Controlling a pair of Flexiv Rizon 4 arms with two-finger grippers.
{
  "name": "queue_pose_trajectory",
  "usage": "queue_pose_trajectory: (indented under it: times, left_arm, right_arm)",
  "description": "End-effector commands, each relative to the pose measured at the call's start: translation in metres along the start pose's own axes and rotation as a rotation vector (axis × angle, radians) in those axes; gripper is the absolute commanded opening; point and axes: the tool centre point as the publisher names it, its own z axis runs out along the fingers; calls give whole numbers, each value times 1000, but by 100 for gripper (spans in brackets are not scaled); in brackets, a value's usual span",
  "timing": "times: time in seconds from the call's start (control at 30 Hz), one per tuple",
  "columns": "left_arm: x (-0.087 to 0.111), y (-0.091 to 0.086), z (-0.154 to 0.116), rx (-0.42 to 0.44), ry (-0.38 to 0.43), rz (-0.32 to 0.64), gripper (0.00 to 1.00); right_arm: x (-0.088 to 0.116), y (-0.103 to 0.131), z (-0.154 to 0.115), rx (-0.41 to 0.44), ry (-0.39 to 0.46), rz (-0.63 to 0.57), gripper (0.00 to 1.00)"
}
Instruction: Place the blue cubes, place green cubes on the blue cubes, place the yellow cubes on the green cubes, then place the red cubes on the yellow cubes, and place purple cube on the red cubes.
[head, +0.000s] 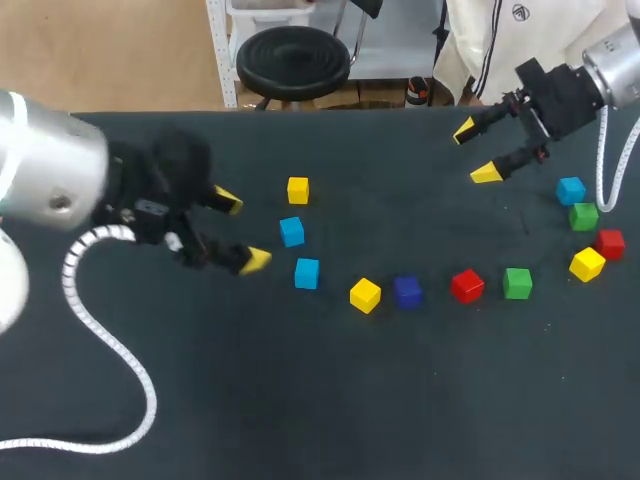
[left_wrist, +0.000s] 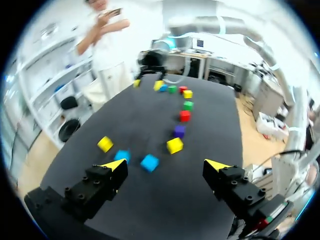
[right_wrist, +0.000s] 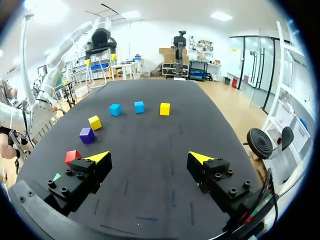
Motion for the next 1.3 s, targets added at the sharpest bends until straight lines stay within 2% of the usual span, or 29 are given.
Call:
queue_pose_trajectory:
  times: [0.03,0.1,0.23,0.27,0.33,0.83,0.87,0.93,1.0,1.3]
  left_arm:
    - [-6,-17,34,256,85,470,100]
    - [-2,-21,45,290,116,475,100]
    - [8,-20,63,346,119,441,100]
    - [10,-18,66,341,128,427,100]
    - [12,-11,67,275,135,358,100]
    - [12,-11,67,275,135,358,100]
    - [10,-7,71,234,167,362,100]
    - [4,-4,84,194,245,448,100]
    - [0,0,98,188,268,481,100]
    - [21,26,137,206,321,355,100]
  right_arm:
    - [0,1,0,2,0,-1,100]
    - [0,1,0,2,0,-1,100]
    - [0,1,0,2,0,-1,100]
    - [0,1,0,2,0,-1,100]
    - [0,1,0,2,0,-1,100]
    - [0,1,0,2,0,-1,100]
    - [0,1,0,2,0,-1,100]
    - [0,1,0,2,0,-1,100]
    - [0,1,0,2,0,-1,100]
    - [0,1,0,2,0,-1,100]
